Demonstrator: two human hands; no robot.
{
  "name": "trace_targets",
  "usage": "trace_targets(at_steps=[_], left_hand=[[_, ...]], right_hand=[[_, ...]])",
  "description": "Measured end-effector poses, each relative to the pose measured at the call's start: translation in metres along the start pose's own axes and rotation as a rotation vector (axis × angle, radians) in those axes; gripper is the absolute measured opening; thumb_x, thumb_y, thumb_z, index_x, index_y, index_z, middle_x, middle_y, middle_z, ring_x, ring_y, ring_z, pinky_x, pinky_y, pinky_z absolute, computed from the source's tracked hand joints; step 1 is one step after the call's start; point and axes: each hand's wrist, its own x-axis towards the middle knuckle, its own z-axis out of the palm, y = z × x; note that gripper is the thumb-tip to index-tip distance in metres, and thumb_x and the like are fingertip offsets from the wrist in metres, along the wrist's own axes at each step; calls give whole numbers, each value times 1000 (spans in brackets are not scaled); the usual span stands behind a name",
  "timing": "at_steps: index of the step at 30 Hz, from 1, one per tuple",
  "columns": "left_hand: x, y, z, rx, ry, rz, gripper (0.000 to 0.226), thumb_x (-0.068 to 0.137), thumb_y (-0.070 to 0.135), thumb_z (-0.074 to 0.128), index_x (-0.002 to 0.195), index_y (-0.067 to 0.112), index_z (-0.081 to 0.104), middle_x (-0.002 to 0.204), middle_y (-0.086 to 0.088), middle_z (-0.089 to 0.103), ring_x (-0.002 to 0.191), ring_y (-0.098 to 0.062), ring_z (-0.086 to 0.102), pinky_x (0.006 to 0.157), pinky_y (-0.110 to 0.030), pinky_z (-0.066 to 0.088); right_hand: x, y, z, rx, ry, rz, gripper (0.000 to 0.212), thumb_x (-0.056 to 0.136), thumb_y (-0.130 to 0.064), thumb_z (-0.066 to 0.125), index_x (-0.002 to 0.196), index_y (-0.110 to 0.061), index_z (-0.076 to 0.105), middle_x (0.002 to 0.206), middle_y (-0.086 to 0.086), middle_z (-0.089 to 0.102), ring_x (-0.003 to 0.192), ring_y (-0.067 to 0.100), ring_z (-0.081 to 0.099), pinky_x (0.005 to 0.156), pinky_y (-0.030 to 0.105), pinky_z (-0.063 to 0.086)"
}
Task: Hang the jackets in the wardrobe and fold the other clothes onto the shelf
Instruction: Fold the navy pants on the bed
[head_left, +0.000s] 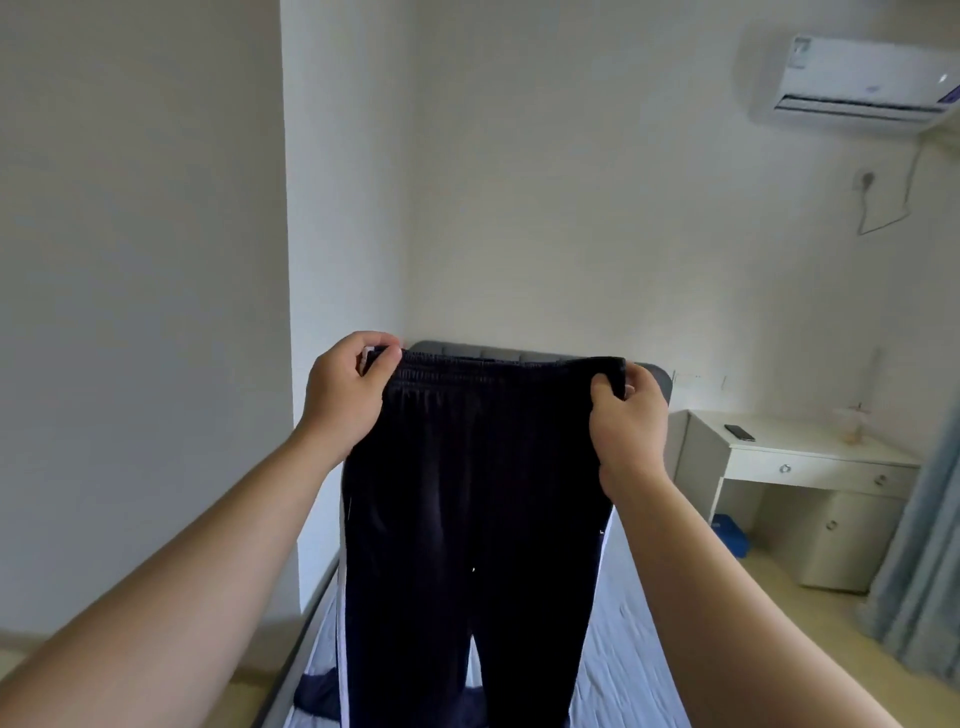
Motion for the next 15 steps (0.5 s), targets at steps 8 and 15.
trace_targets(at_steps=[8, 15], left_hand=[[17, 17, -11, 87, -135, 150, 17, 103, 29, 55, 103, 31, 72, 70, 14, 65, 53, -5, 47, 58, -13, 38], [14, 18, -14, 110, -185, 145, 19, 104, 30, 53, 99, 32, 71, 87, 4, 71, 78, -26, 62, 78, -39, 51]], right_hand=[[11, -5, -15, 19, -73, -27, 12, 99, -30, 60, 95, -23, 69, 88, 3, 72, 77, 17, 64, 72, 35, 56], [6, -7, -22, 40, -236, -41, 20, 83, -51, 73, 98, -38, 74, 91, -11, 75, 86, 11, 74, 72, 31, 62]])
